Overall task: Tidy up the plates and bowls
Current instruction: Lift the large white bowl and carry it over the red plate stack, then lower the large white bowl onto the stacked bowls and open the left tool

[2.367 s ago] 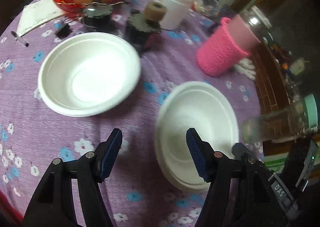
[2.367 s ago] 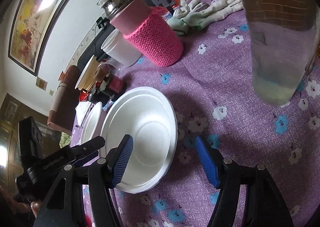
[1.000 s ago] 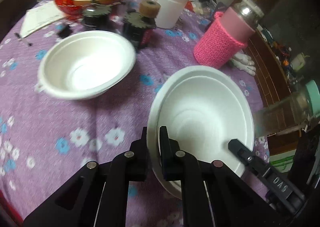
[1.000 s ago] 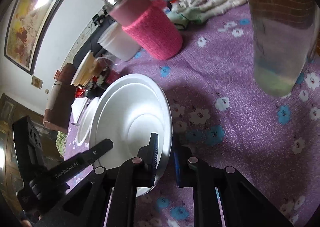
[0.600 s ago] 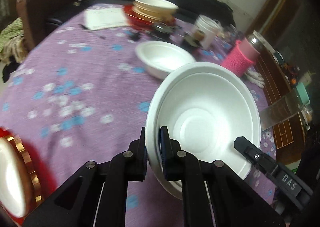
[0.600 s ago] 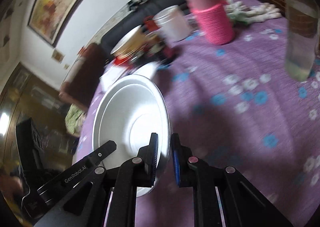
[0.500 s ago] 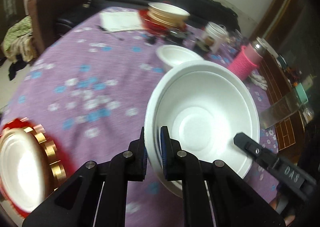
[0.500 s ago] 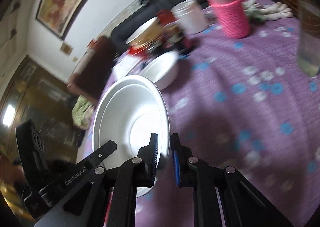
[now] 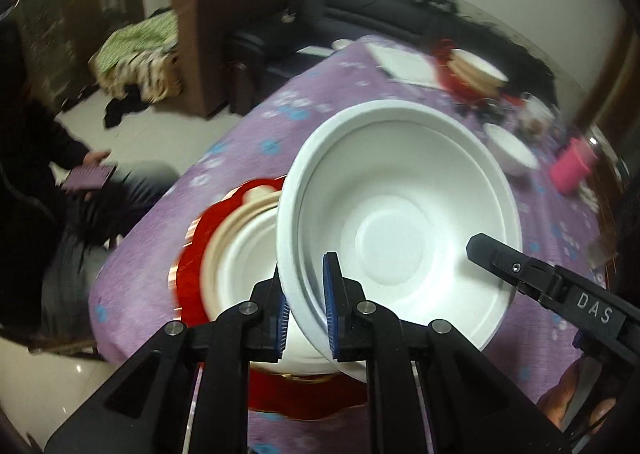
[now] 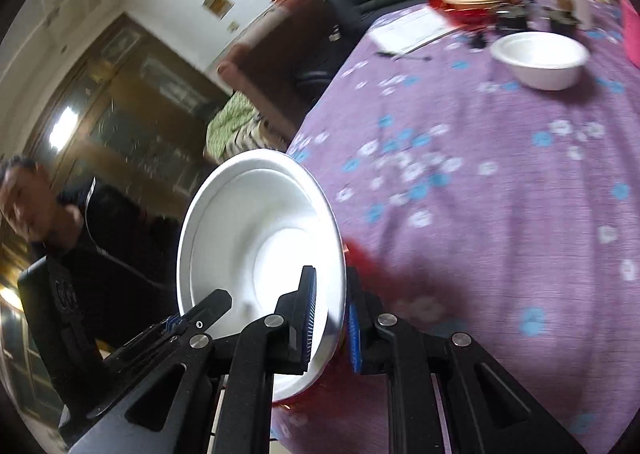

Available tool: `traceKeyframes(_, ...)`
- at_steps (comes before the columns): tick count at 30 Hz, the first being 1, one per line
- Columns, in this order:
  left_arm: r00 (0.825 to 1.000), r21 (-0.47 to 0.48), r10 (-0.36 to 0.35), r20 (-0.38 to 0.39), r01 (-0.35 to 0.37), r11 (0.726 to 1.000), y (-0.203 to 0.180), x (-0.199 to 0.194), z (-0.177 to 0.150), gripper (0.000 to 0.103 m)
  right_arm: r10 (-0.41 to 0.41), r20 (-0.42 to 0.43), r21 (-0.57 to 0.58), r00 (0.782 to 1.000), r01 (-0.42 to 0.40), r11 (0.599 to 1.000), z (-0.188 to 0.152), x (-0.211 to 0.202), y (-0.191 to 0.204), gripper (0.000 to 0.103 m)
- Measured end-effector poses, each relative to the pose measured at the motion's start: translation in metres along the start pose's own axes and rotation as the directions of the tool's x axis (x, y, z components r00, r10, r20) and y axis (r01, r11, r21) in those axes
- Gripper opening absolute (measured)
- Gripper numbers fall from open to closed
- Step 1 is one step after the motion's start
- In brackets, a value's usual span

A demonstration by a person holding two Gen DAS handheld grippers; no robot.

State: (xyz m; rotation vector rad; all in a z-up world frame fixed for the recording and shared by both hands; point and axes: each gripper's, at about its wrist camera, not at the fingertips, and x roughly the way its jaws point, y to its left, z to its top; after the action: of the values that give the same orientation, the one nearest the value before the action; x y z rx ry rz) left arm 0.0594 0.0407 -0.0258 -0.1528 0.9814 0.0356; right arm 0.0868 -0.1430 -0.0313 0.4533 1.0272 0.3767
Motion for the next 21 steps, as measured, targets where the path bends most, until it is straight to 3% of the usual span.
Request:
traceKeyframes(7, 0.997, -0.046, 0.019, -0.071, -0.022, 0.999, 0.036, 0.026, -0.008, 0.015, -0.073, -0.037, -0.105, 0.997, 0.069, 0.992, -0.017, 0.044, 0.038, 0.014)
traceKeyframes(11, 0.997, -0.018, 0.050, -0.063, -0.051, 0.999, 0.041, 0.022, -0.012, 0.016, -0.110, -0.052, -0.134, 0.993, 0.102, 0.986, -0.024, 0.060, 0.044, 0.017)
traceKeyframes(13, 0.996, -0.016, 0.066, -0.067, -0.067, 0.998, 0.043, 0.021, -0.011, 0.025, -0.126, -0.037, -0.148, 0.991, 0.119, 0.982, -0.025, 0.060, 0.045, 0.017)
traceKeyframes(15, 0.996, -0.015, 0.069, -0.055, -0.069, 0.997, 0.047, 0.018, -0.013, 0.027, -0.113, -0.029, -0.154, 0.993, 0.107, 0.982, -0.026, 0.055, 0.045, 0.018)
traceKeyframes(18, 0.997, -0.022, 0.068, -0.044, -0.069, 0.997, 0.050, 0.011, -0.013, 0.027, -0.078, -0.028, -0.134, 0.997, 0.074, 0.988, -0.026, 0.046, 0.044, 0.029)
traceKeyframes(21, 0.994, -0.029, 0.106, 0.015, -0.106, 0.994, 0.050, -0.005, -0.010, 0.027, -0.041, 0.004, -0.110, 0.999, 0.041, 0.993, -0.023, 0.033, 0.034, 0.033)
